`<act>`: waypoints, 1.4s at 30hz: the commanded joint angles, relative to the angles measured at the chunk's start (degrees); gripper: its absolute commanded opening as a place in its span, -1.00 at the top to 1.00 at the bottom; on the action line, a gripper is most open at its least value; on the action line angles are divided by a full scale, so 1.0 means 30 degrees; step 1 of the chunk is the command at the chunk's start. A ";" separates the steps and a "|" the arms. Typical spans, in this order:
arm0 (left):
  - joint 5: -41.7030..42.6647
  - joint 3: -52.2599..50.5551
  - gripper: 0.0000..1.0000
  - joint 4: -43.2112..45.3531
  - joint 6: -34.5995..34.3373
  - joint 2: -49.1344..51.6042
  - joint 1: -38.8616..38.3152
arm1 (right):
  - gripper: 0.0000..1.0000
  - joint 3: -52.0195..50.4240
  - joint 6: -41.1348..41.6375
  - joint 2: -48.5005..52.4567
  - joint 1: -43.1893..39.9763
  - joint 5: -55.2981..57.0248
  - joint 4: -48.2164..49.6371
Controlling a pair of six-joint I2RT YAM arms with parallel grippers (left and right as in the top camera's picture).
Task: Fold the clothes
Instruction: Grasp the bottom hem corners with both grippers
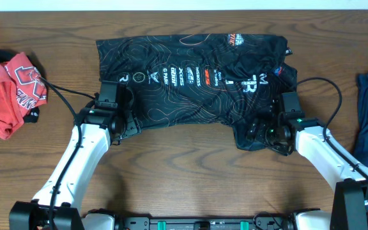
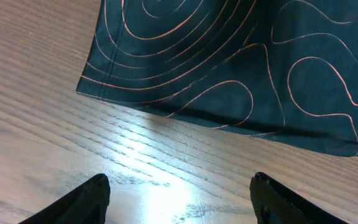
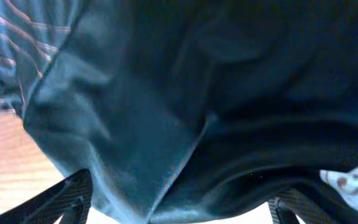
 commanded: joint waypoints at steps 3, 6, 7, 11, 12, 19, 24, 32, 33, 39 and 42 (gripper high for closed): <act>-0.0029 -0.0138 -0.49 0.0000 0.0138 0.0168 0.0066 | -0.22 0.0350 0.1494 -0.0255 -0.0117 0.1625 0.0459; -0.0029 -0.0299 -0.48 0.0233 0.0277 0.0197 0.0066 | 0.27 0.0350 0.1494 -0.0255 -0.0117 0.1654 0.0590; -0.0022 -0.0452 -0.48 0.0437 0.0277 0.0248 0.0095 | 0.35 0.0350 0.1508 -0.0248 -0.0117 0.1654 0.0612; -0.0015 -0.1355 -0.48 0.1413 0.0262 0.0430 0.0102 | 0.80 0.0342 0.1683 -0.0233 -0.0117 0.1858 0.0641; 0.0029 -0.1654 -0.48 0.1632 0.0262 0.0430 0.0102 | 0.91 0.0342 0.1683 -0.0233 -0.0117 0.1938 0.0641; 0.0044 -0.2951 -0.50 0.2492 0.0255 0.0430 0.0102 | 0.98 0.0342 0.1683 -0.0233 -0.0117 0.2157 0.0780; 0.0051 -0.3191 -0.78 0.3308 0.0124 0.0554 0.0539 | 0.98 0.0335 0.1617 -0.0233 -0.0109 0.2149 0.0925; 0.2892 -0.3228 -0.95 0.5683 -0.0029 0.3366 0.3315 | 0.98 0.0226 0.1457 -0.0233 -0.0109 0.2149 0.0911; 0.3344 -0.3228 -0.95 0.5887 -0.0029 0.3738 0.3606 | 0.98 0.0226 0.1457 -0.0233 -0.0109 0.2142 0.0903; 0.3905 -0.3228 -0.93 0.7118 -0.0044 0.5260 0.4415 | 0.98 0.0226 0.1464 -0.0233 -0.0109 0.2069 0.0860; 0.3993 -0.3228 -0.73 0.7628 -0.0204 0.5457 0.4532 | 0.98 0.0226 0.1464 -0.0233 -0.0109 0.2069 0.0838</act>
